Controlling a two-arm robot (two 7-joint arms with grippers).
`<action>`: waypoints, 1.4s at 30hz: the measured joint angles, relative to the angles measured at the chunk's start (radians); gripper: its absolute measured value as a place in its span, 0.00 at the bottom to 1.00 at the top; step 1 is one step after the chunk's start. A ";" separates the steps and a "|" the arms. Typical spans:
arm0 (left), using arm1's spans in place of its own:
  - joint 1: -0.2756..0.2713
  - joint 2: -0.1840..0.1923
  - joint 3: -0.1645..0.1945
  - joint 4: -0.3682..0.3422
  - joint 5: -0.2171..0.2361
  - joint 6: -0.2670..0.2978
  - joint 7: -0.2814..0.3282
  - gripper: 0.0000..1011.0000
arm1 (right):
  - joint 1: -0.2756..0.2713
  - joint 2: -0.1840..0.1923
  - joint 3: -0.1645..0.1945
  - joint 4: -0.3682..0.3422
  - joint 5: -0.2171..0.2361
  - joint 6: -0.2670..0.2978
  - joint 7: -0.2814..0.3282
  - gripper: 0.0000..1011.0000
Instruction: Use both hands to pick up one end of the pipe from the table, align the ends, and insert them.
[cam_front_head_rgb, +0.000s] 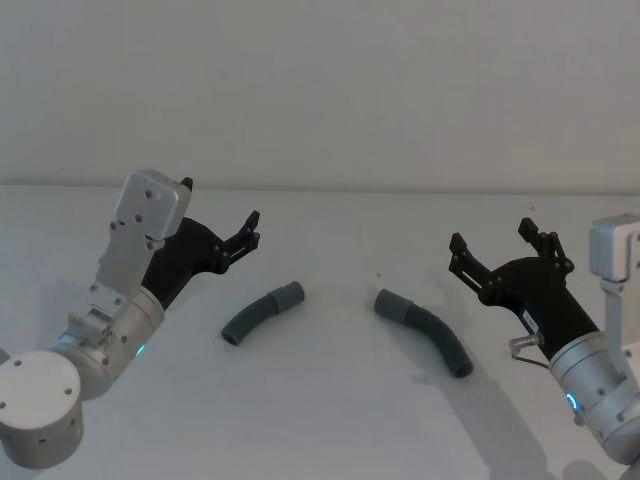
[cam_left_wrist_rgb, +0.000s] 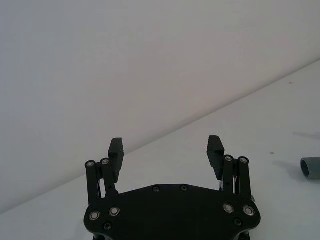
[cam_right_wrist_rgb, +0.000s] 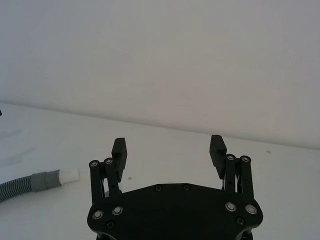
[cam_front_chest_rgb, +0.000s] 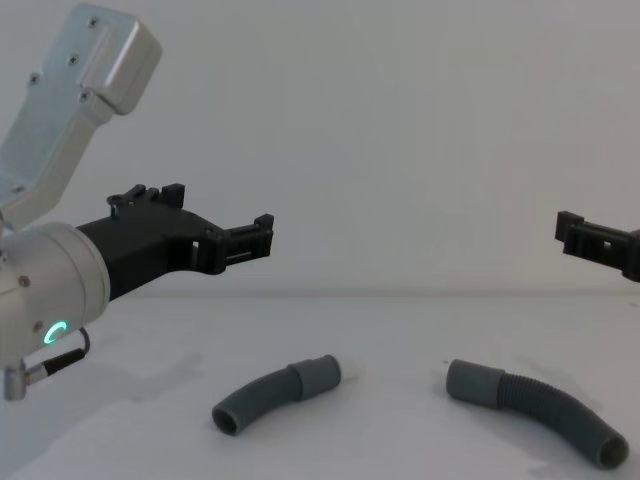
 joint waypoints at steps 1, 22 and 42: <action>0.000 0.000 0.000 0.000 0.000 0.000 0.000 0.99 | 0.000 0.000 0.000 0.000 0.000 0.000 0.000 0.99; 0.000 0.000 0.000 0.000 0.000 0.000 0.000 0.99 | 0.000 0.000 0.000 0.000 0.000 0.000 0.000 0.99; 0.000 0.000 0.000 0.000 0.000 0.000 0.000 0.99 | 0.000 0.000 0.000 0.000 0.000 0.000 0.000 0.99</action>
